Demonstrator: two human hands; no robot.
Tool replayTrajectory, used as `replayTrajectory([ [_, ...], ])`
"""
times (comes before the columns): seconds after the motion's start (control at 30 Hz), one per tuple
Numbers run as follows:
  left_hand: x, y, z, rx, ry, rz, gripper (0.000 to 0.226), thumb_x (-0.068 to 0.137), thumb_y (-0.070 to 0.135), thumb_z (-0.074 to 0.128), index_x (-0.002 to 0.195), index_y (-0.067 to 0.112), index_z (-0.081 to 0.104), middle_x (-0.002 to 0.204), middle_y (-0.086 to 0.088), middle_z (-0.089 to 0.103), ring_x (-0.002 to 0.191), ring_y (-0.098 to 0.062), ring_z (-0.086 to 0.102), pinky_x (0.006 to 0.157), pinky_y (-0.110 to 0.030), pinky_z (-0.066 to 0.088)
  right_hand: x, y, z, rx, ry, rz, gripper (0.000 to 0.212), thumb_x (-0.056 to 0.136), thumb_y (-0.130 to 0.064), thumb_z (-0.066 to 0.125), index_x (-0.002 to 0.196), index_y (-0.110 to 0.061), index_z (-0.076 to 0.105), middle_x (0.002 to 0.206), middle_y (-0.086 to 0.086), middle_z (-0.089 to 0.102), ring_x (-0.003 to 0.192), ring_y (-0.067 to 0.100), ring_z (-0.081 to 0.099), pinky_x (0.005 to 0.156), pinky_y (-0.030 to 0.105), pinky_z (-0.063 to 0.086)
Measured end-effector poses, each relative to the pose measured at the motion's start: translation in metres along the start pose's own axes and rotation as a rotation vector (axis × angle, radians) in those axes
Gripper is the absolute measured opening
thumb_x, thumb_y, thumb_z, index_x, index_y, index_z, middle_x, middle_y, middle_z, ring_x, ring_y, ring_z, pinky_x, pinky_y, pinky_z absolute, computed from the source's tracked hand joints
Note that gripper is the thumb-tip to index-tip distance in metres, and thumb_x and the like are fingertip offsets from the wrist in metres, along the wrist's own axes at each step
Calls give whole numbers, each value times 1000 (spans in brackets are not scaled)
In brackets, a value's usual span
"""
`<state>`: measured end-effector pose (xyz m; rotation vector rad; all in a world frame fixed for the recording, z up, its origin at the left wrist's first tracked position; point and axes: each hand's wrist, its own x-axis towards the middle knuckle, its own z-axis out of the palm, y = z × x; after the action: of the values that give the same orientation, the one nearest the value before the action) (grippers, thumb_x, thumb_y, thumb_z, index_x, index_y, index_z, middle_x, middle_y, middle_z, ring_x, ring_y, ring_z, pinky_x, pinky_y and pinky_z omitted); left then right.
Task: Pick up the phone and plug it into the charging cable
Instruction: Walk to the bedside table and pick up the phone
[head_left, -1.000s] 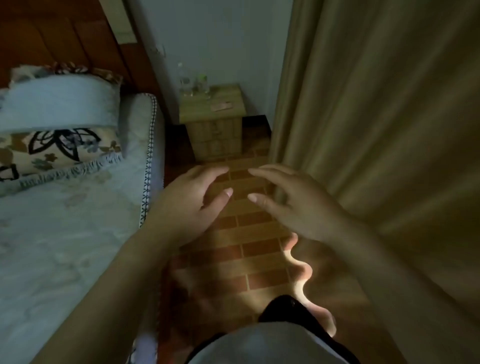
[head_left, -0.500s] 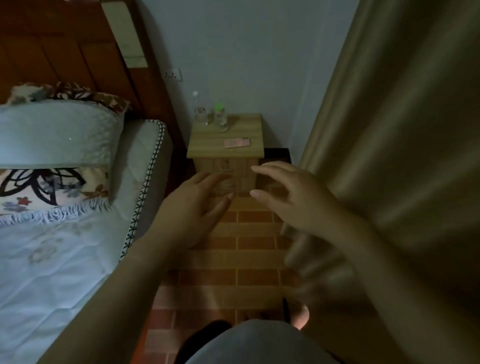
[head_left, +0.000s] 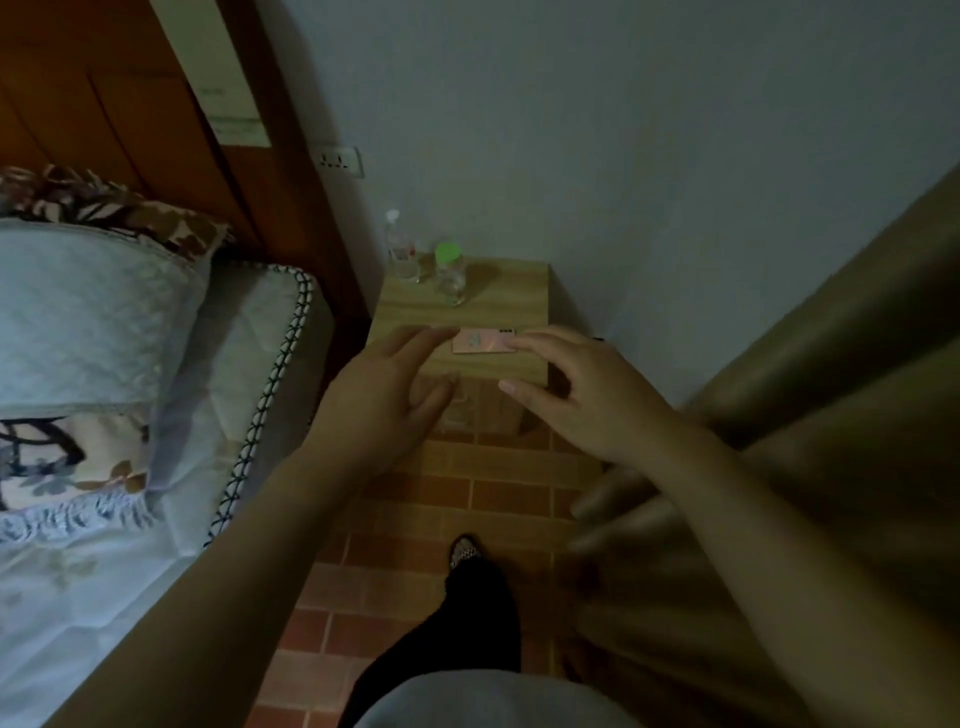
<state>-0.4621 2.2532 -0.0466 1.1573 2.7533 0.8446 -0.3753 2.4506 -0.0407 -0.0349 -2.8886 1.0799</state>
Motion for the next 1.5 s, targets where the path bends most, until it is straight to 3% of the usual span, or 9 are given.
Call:
replayTrajectory([
  [0.13, 81, -45, 17, 44, -11, -36, 46, 90, 35, 51, 134, 25, 42, 132, -8, 52, 114, -26, 51, 88, -35, 43, 85, 42, -2, -3, -45, 1, 47, 88, -49, 49, 130, -29, 47, 134, -9, 48, 117, 3, 39, 92, 23, 31],
  [0.37, 179, -117, 71, 54, -47, -127, 43, 90, 35, 50, 133, 26, 44, 133, -4, 52, 112, -23, 53, 82, -29, 41, 209, 136, 17, -14, -159, 3, 42, 90, -38, 53, 129, -23, 50, 136, -1, 48, 122, 15, 42, 95, 26, 32],
  [0.5, 214, -165, 123, 67, -64, -198, 44, 90, 33, 53, 132, 23, 46, 133, -5, 53, 114, -24, 52, 85, -30, 42, 267, 198, 53, -23, -236, -18, 44, 90, -34, 55, 131, -21, 49, 141, 5, 43, 128, 21, 37, 104, 35, 31],
  [0.67, 232, -231, 204, 60, -109, -308, 47, 88, 32, 57, 132, 19, 47, 134, -10, 52, 117, -28, 51, 90, -35, 42, 318, 271, 119, -73, -338, -86, 50, 89, -37, 56, 136, -23, 42, 146, 5, 38, 131, 24, 30, 105, 32, 24],
  [0.93, 234, -324, 321, 84, -148, -432, 53, 86, 39, 56, 135, 24, 42, 141, -8, 45, 126, -26, 43, 93, -38, 41, 359, 373, 226, -211, -507, -184, 62, 86, -44, 58, 141, -26, 33, 153, 5, 25, 137, 31, 21, 108, 47, 28],
  [1.07, 228, -352, 367, 111, -210, -477, 57, 86, 37, 55, 139, 22, 37, 148, -8, 36, 137, -29, 27, 106, -58, 27, 368, 407, 275, -275, -554, -186, 71, 84, -46, 59, 143, -30, 24, 157, -2, 11, 142, 30, 6, 110, 55, 19],
  [1.13, 222, -360, 389, 116, -244, -519, 62, 87, 37, 53, 143, 24, 28, 153, -5, 27, 141, -29, 16, 108, -61, 17, 371, 418, 293, -312, -551, -207, 73, 83, -47, 59, 144, -31, 22, 158, -4, 8, 142, 27, 3, 110, 58, 17],
  [1.33, 206, -373, 416, 118, -261, -520, 59, 89, 49, 40, 143, 32, 24, 158, -2, 12, 144, -25, 4, 108, -60, 11, 372, 437, 316, -436, -503, -276, 77, 78, -51, 61, 143, -36, 21, 156, -2, 13, 138, 29, 13, 106, 51, 20],
  [1.5, 208, -374, 412, 110, -288, -506, 59, 90, 49, 38, 144, 33, 21, 158, 0, 10, 144, -23, 2, 109, -60, 11, 376, 439, 316, -452, -495, -260, 69, 83, -44, 59, 142, -38, 23, 155, -4, 16, 137, 30, 16, 103, 55, 22],
])
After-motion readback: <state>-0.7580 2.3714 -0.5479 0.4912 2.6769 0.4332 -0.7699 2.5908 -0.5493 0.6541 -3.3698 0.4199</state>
